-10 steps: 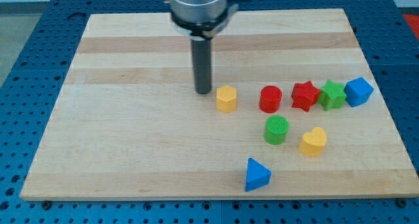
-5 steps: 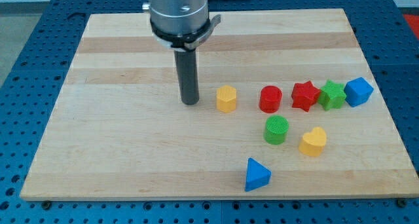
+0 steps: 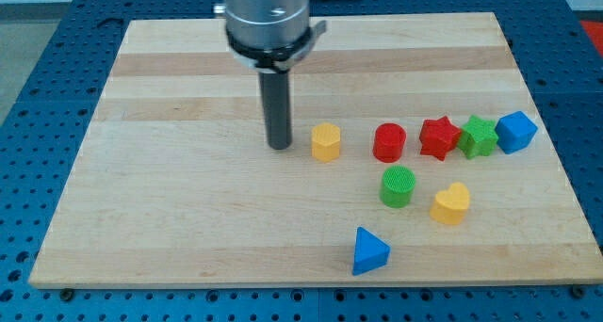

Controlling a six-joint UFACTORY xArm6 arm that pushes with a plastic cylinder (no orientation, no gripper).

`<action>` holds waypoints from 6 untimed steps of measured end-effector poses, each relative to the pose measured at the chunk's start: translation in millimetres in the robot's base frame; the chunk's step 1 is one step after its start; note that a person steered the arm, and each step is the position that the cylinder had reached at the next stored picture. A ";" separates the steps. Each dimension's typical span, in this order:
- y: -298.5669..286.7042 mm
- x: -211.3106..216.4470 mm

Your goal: Move the yellow hexagon to the red circle

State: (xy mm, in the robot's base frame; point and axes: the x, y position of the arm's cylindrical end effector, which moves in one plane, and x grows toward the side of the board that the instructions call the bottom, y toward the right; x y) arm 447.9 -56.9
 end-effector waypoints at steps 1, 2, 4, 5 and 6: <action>7.4 0.7; 45.2 0.7; 67.8 0.7; 45.5 19.1; 52.4 34.7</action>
